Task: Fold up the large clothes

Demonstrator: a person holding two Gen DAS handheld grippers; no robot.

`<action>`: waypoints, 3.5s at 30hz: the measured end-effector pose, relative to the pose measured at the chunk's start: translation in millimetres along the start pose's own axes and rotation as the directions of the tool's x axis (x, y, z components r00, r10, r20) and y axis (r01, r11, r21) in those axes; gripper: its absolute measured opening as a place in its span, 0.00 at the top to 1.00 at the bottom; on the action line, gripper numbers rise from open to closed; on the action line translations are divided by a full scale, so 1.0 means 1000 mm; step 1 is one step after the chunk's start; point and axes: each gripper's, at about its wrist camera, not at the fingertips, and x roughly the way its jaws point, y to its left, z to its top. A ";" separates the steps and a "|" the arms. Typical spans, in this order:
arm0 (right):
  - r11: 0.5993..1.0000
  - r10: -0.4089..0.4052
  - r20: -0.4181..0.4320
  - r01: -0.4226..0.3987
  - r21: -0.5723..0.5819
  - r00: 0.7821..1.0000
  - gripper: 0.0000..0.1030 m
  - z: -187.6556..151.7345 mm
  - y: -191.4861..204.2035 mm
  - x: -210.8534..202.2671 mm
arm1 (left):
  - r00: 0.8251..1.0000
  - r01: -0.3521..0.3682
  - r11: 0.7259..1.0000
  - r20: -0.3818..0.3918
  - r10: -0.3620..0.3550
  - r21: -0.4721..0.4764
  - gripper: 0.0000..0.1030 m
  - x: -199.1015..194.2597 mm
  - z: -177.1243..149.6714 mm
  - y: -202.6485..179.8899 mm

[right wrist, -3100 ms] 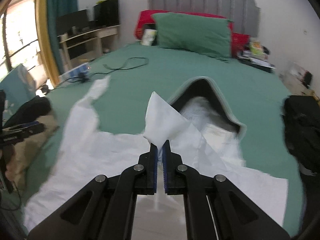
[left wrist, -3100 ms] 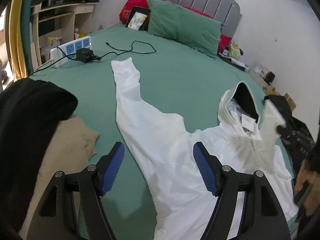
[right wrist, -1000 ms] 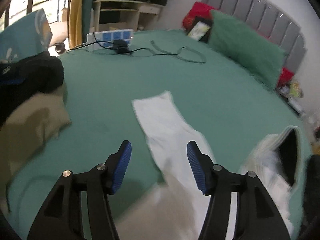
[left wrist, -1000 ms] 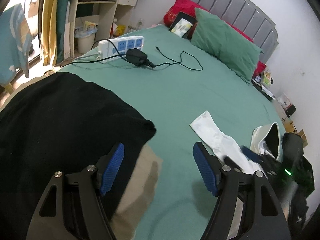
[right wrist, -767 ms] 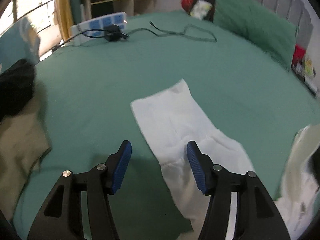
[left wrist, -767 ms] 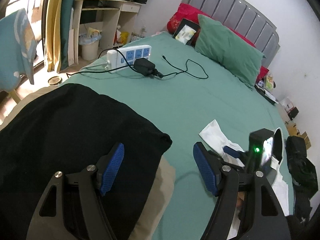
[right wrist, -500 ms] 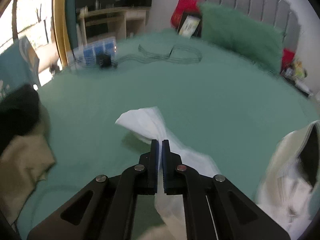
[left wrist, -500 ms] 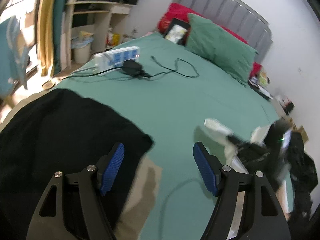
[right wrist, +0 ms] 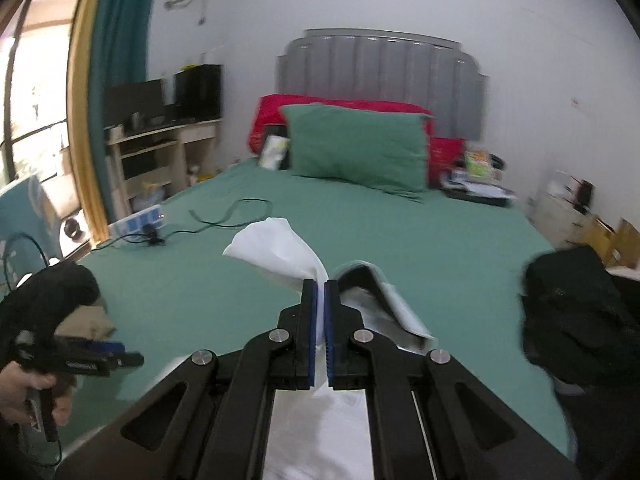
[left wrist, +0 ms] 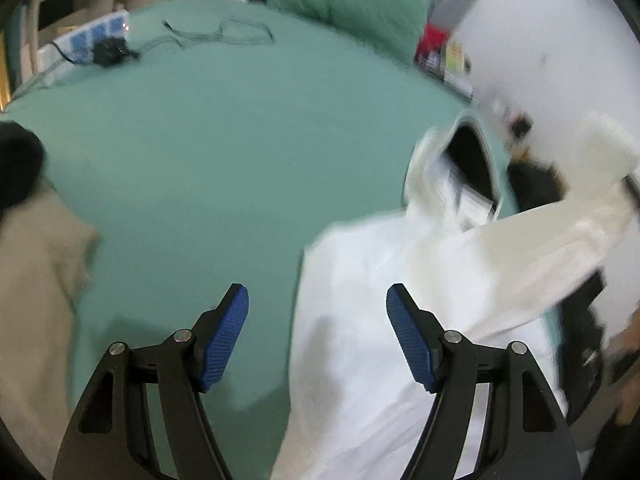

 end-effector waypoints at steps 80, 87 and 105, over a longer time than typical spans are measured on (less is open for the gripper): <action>0.919 0.255 -0.463 -0.361 -0.156 0.849 0.86 -0.138 -0.103 0.127 | 0.992 0.010 0.999 0.123 -0.003 -0.050 0.46 0.025 0.051 -0.045; 0.790 0.583 -0.462 -0.600 0.128 0.669 0.26 -0.133 -0.123 0.138 | 0.994 0.103 0.989 0.023 -0.106 0.107 0.40 0.103 0.103 -0.121; 0.760 0.584 -0.283 -0.392 0.518 0.760 0.22 -0.112 -0.221 0.157 | 0.982 0.046 0.969 -0.189 0.000 0.242 0.38 0.167 0.097 -0.131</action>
